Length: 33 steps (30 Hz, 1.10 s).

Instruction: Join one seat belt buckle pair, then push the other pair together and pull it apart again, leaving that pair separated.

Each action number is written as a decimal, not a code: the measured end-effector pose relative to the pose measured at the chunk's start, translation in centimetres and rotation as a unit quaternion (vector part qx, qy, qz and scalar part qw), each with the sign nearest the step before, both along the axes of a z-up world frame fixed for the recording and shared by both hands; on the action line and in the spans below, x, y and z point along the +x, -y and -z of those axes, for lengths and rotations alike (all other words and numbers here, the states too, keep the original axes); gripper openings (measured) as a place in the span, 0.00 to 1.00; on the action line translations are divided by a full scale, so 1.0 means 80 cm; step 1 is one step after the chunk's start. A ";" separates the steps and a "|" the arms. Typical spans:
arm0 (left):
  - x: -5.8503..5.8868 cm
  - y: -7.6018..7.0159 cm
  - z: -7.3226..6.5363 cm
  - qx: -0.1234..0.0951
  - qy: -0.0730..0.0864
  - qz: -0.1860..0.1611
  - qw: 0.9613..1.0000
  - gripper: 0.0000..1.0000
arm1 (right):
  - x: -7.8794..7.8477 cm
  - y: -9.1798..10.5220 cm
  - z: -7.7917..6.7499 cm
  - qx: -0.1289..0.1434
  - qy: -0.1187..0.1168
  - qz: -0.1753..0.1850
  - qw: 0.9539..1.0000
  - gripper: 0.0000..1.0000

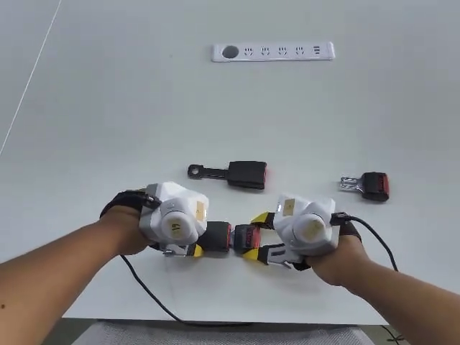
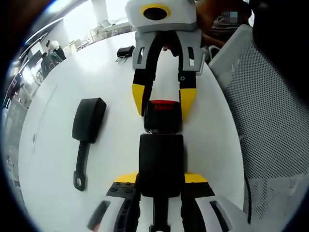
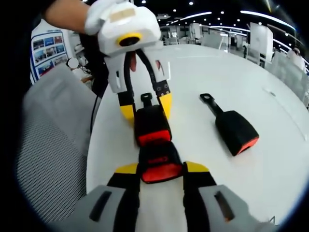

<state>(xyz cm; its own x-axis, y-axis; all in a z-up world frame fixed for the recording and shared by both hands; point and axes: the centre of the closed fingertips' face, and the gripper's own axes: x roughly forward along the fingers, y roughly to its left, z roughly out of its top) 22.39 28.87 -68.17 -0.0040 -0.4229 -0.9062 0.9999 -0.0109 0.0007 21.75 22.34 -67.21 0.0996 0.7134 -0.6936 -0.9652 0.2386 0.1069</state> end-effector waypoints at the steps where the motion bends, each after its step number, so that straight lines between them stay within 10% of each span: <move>1: 0.000 0.000 0.000 0.001 0.000 0.001 1.000 0.33 | 0.001 0.000 0.000 -0.002 0.000 0.001 1.000 0.33; 12: 0.000 -0.002 0.000 -0.011 0.002 -0.002 1.000 0.33 | 0.001 0.001 0.004 -0.006 0.003 -0.006 1.000 0.33; 33: 0.001 -0.005 -0.005 -0.113 -0.003 -0.012 0.994 0.32 | -0.001 0.002 0.003 0.056 0.017 0.001 0.998 0.31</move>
